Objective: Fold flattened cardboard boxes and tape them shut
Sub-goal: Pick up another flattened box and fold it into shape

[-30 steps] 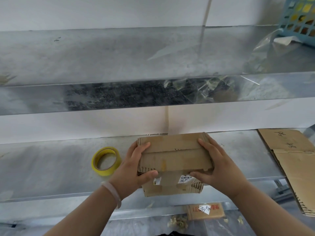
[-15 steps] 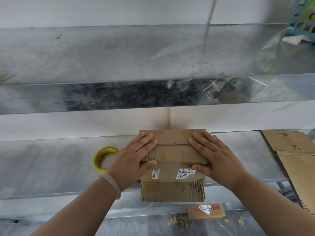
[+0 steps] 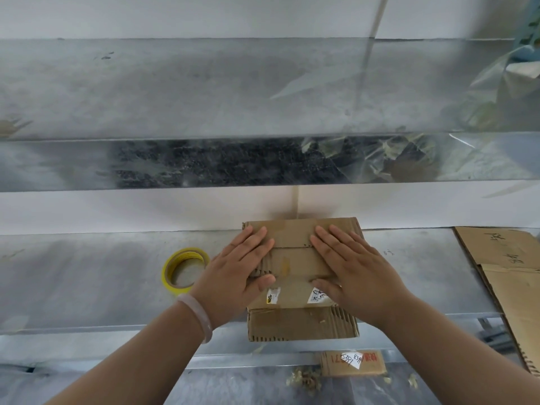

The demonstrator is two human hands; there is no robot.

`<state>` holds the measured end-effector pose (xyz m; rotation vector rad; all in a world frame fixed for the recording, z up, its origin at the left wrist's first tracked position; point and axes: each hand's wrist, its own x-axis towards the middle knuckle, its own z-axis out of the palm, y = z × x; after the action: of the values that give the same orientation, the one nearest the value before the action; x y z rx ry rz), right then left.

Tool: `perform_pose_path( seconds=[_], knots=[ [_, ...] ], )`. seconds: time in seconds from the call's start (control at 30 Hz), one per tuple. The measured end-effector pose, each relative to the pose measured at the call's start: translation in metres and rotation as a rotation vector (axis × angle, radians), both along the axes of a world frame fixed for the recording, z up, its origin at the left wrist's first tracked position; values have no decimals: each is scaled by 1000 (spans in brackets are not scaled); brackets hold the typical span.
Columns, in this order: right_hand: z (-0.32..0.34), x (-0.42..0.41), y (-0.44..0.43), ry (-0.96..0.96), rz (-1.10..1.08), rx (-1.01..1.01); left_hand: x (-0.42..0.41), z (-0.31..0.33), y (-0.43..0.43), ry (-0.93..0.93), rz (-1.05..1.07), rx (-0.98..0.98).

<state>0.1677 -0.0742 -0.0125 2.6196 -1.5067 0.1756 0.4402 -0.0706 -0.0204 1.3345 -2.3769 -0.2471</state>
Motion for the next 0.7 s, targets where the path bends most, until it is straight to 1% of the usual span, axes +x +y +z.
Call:
perform_pose_path(
  seconds=[0.07, 0.1, 0.17, 0.2, 0.23, 0.27, 0.3, 0.33, 0.37, 0.43, 0.5, 0.53, 0.63, 0.7],
  knots=[
    [0, -4, 0, 6, 11, -5, 4, 0, 6, 118, -32, 38],
    [-1, -5, 0, 5, 17, -12, 7, -4, 13, 170, -1, 46],
    [0, -5, 0, -10, 17, -21, 22, -21, 30, 257, 208, 76],
    [0, -5, 0, -18, 14, -22, 33, -34, 37, 253, 344, 73],
    [0, -5, 0, -23, 12, -24, 47, -48, 43, 177, 458, 44],
    [-1, -5, 0, -22, 10, -22, 61, -61, 45, 43, 521, 35],
    [-1, -5, 0, -19, 8, -19, 75, -72, 46, -92, 554, 56],
    [-1, -5, 0, -16, 7, -16, 87, -78, 45, -181, 578, 89],
    [-1, -5, -1, -17, 8, -15, 97, -79, 44, -216, 583, 100],
    [-1, -5, -1, -23, 7, -17, 105, -72, 40, -192, 550, 51],
    [-1, -5, 0, -24, 4, -19, 98, -54, 36, -109, 521, 27],
    [0, -5, 0, -25, 1, -18, 92, -41, 34, -30, 500, 18],
    [0, -3, 0, -34, 0, -16, 68, 16, 31, 358, 439, 11],
    [0, -3, 0, -48, -2, -10, 51, 53, 30, 490, 354, -9]
  ],
)
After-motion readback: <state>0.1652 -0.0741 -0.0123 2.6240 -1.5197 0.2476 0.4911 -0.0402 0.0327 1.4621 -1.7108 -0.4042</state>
